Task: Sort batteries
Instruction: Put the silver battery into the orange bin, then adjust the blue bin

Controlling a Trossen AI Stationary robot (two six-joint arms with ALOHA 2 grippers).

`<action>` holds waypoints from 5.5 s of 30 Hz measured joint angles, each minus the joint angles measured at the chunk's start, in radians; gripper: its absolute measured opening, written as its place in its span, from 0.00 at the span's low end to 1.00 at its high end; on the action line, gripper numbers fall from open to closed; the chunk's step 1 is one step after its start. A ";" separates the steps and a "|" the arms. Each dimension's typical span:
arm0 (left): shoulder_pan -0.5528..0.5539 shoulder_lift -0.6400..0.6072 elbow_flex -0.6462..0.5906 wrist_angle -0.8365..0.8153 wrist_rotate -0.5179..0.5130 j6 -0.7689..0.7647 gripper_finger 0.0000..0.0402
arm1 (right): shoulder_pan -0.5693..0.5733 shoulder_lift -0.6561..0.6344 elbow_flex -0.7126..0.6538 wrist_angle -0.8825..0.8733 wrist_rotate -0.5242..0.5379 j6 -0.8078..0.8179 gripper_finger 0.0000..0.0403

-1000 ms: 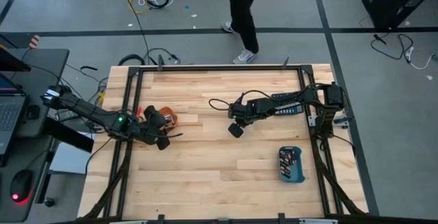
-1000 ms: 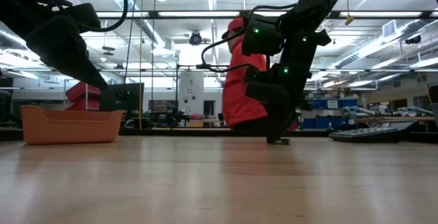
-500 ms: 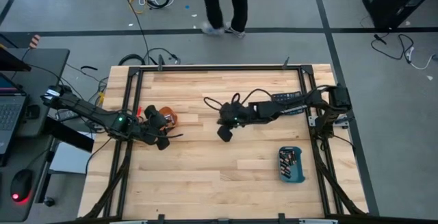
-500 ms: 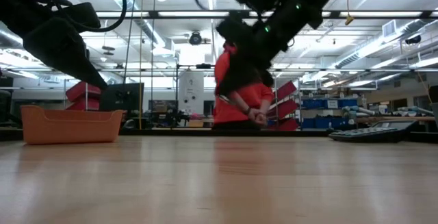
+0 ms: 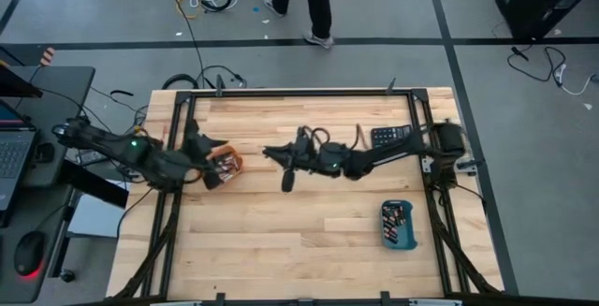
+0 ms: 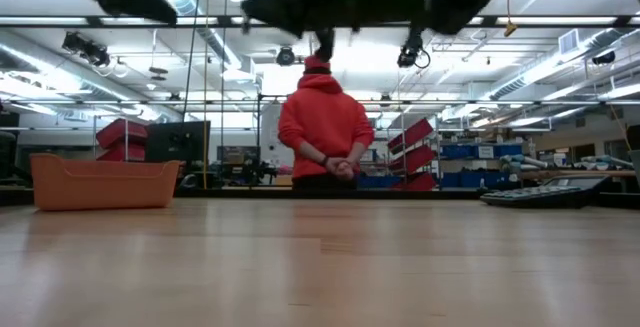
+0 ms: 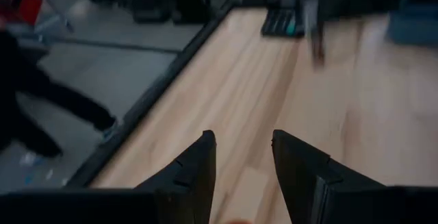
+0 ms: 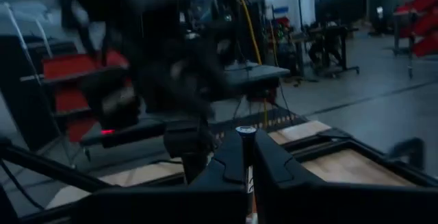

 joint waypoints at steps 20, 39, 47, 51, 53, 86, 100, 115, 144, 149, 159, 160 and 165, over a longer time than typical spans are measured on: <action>0.000 -0.212 0.122 -0.001 0.044 0.124 0.35 | -0.021 0.631 0.734 -0.183 0.025 0.008 0.00; 0.000 -0.186 0.120 -0.026 0.087 0.081 0.35 | -0.040 0.634 0.784 -0.337 -0.014 0.000 0.26; 0.000 -0.181 0.039 0.017 0.094 0.078 0.35 | 0.043 0.481 0.785 -0.483 -0.023 -0.227 0.24; 0.000 -0.181 -0.010 0.083 0.094 0.083 0.35 | 0.082 0.400 0.785 -0.579 -0.007 -0.306 0.24; 0.000 -0.181 -0.025 0.103 0.109 0.083 0.35 | 0.099 0.361 0.785 -0.668 0.017 -0.326 0.24; 0.282 -0.091 -0.290 0.984 0.690 0.622 0.35 | 0.124 -0.739 -0.354 -0.376 -0.086 -0.364 0.11; 0.435 -0.526 -0.283 0.636 0.877 0.600 0.24 | 0.142 -1.161 -0.703 -0.305 -0.094 -0.375 0.00; 0.435 -0.609 -0.284 0.450 0.758 0.529 0.14 | 0.141 -1.218 -0.771 -0.258 -0.013 -0.299 0.00; 0.435 -0.521 -0.284 0.291 0.489 0.380 0.09 | 0.487 -0.619 -0.181 -2.013 -0.407 1.067 0.00; 0.435 -0.521 -0.284 0.291 0.489 0.382 0.09 | 0.490 -0.542 -0.181 -2.060 -0.376 1.043 0.00; 0.435 -0.521 -0.284 0.289 0.489 0.380 0.09 | 0.454 -0.420 -0.182 -2.072 -0.322 0.950 0.00; 0.435 -0.521 -0.284 0.289 0.489 0.380 0.09 | 0.450 -0.413 -0.182 -2.072 -0.318 0.943 0.00; 0.435 -0.521 -0.284 0.288 0.489 0.379 0.09 | 0.432 -0.404 -0.182 -2.060 -0.293 0.930 0.00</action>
